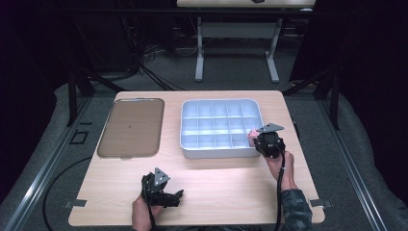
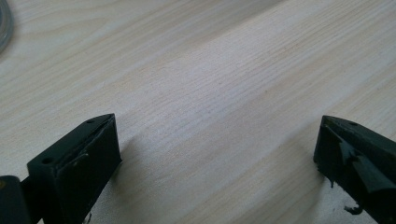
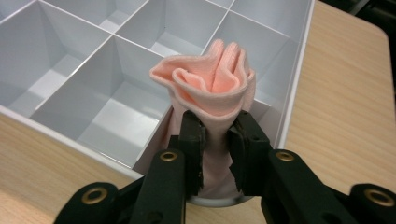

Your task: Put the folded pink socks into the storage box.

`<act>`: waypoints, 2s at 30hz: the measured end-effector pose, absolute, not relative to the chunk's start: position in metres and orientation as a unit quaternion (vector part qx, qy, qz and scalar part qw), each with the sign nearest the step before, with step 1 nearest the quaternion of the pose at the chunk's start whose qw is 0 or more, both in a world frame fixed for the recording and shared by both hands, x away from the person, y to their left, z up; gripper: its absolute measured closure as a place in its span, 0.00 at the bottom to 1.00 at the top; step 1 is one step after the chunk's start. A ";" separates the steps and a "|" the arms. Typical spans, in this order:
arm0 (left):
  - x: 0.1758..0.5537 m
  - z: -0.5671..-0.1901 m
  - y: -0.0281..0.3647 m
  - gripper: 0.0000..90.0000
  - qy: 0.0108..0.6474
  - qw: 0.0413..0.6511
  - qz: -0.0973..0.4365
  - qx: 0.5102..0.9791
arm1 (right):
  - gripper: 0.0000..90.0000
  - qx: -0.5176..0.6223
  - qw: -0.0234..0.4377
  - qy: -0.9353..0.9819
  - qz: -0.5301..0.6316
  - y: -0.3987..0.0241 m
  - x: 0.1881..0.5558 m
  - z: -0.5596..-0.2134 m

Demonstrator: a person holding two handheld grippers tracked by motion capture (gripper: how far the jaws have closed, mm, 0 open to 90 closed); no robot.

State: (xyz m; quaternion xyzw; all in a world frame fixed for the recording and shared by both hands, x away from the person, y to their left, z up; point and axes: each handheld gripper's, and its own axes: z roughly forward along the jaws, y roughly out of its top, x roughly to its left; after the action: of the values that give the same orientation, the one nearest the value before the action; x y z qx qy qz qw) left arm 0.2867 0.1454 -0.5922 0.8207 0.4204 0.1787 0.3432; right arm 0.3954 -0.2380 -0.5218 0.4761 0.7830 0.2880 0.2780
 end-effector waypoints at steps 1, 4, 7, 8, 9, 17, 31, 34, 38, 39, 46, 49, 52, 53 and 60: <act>0.287 -0.592 0.145 0.00 0.420 0.343 0.179 0.821 | 0.85 0.481 0.274 0.780 0.293 -0.239 0.396 -0.523; 0.287 -0.592 0.145 0.00 0.420 0.343 0.179 0.821 | 0.84 0.488 0.261 0.779 0.295 -0.242 0.398 -0.523; 0.287 -0.592 0.145 0.00 0.420 0.343 0.179 0.821 | 0.80 0.493 0.251 0.779 0.295 -0.245 0.400 -0.520; 0.287 -0.592 0.145 0.00 0.420 0.343 0.179 0.821 | 0.79 0.494 0.250 0.778 0.295 -0.245 0.400 -0.518; 0.287 -0.592 0.145 0.00 0.420 0.343 0.179 0.821 | 0.77 0.494 0.249 0.778 0.298 -0.245 0.400 -0.517; 0.287 -0.592 0.145 0.00 0.420 0.343 0.179 0.821 | 0.67 0.495 0.232 0.774 0.319 -0.250 0.393 -0.507; 0.287 -0.592 0.145 0.00 0.420 0.343 0.179 0.821 | 0.31 0.484 0.232 0.766 0.354 -0.258 0.363 -0.471; 0.287 -0.592 0.145 0.00 0.420 0.343 0.179 0.821 | 0.20 0.479 0.233 0.766 0.358 -0.262 0.353 -0.466; 0.287 -0.592 0.145 0.00 0.420 0.343 0.179 0.821 | 0.14 0.473 0.241 0.767 0.361 -0.268 0.338 -0.464; 0.287 -0.592 0.145 0.00 0.420 0.343 0.179 0.821 | 0.13 0.471 0.244 0.766 0.362 -0.270 0.334 -0.464; 0.287 -0.592 0.145 0.00 0.420 0.343 0.179 0.821 | 0.05 0.476 0.255 0.757 0.367 -0.282 0.311 -0.472; 0.287 -0.592 0.145 0.00 0.420 0.343 0.179 0.821 | 0.04 0.482 0.259 0.755 0.362 -0.288 0.302 -0.480; 0.287 -0.592 0.145 0.00 0.420 0.343 0.179 0.821 | 0.04 0.492 0.263 0.746 0.363 -0.294 0.294 -0.491; 0.287 -0.592 0.145 0.00 0.420 0.343 0.179 0.821 | 0.04 0.497 0.263 0.742 0.365 -0.296 0.292 -0.496; 0.287 -0.592 0.145 0.00 0.420 0.343 0.179 0.821 | 0.03 0.526 0.244 0.736 0.349 -0.307 0.281 -0.543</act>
State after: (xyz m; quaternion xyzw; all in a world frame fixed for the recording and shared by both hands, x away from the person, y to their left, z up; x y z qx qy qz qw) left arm 0.2868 0.1454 -0.5923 0.8207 0.4203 0.1787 0.3434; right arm 0.2810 -0.3067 -0.5431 0.5257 0.7362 0.3493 0.2442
